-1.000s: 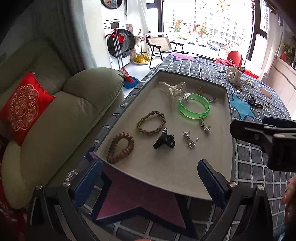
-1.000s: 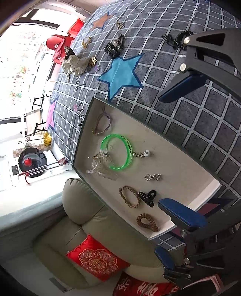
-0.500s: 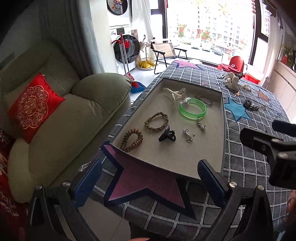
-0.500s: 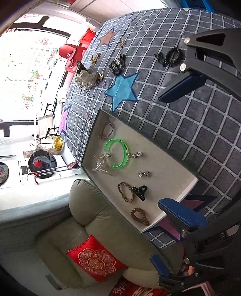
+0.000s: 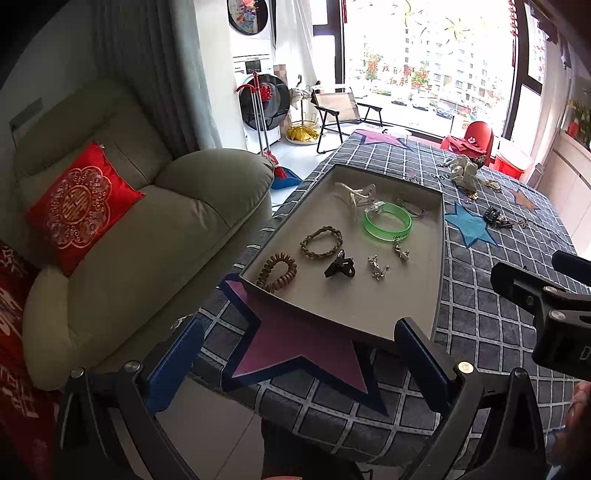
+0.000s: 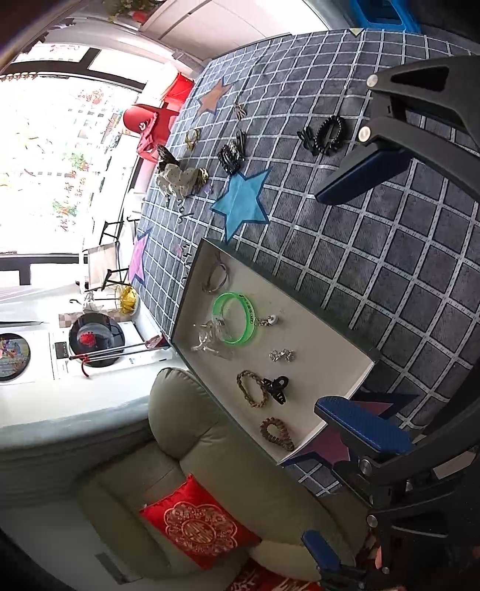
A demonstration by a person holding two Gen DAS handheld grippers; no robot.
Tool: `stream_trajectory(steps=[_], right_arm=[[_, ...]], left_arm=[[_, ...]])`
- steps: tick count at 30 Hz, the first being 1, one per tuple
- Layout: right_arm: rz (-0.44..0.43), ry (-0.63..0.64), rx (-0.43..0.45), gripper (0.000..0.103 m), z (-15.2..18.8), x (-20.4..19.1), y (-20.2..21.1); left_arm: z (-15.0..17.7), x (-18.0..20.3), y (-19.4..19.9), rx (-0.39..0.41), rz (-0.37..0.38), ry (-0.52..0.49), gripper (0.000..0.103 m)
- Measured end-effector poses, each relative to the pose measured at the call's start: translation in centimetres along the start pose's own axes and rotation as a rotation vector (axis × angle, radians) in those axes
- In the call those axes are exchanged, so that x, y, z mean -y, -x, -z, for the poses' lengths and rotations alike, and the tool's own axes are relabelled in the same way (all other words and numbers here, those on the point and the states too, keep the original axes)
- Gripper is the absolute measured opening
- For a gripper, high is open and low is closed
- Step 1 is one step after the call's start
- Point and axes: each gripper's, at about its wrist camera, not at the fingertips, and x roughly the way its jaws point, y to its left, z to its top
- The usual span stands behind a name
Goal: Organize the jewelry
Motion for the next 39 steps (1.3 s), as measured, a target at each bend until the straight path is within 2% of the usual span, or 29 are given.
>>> stream_trajectory(steps=[39], right_arm=[[0.007, -0.002, 0.013, 0.103, 0.38, 0.15, 0.95]], left_arm=[[0.18, 0.22, 0.64, 0.000, -0.004, 0.006, 0.103]])
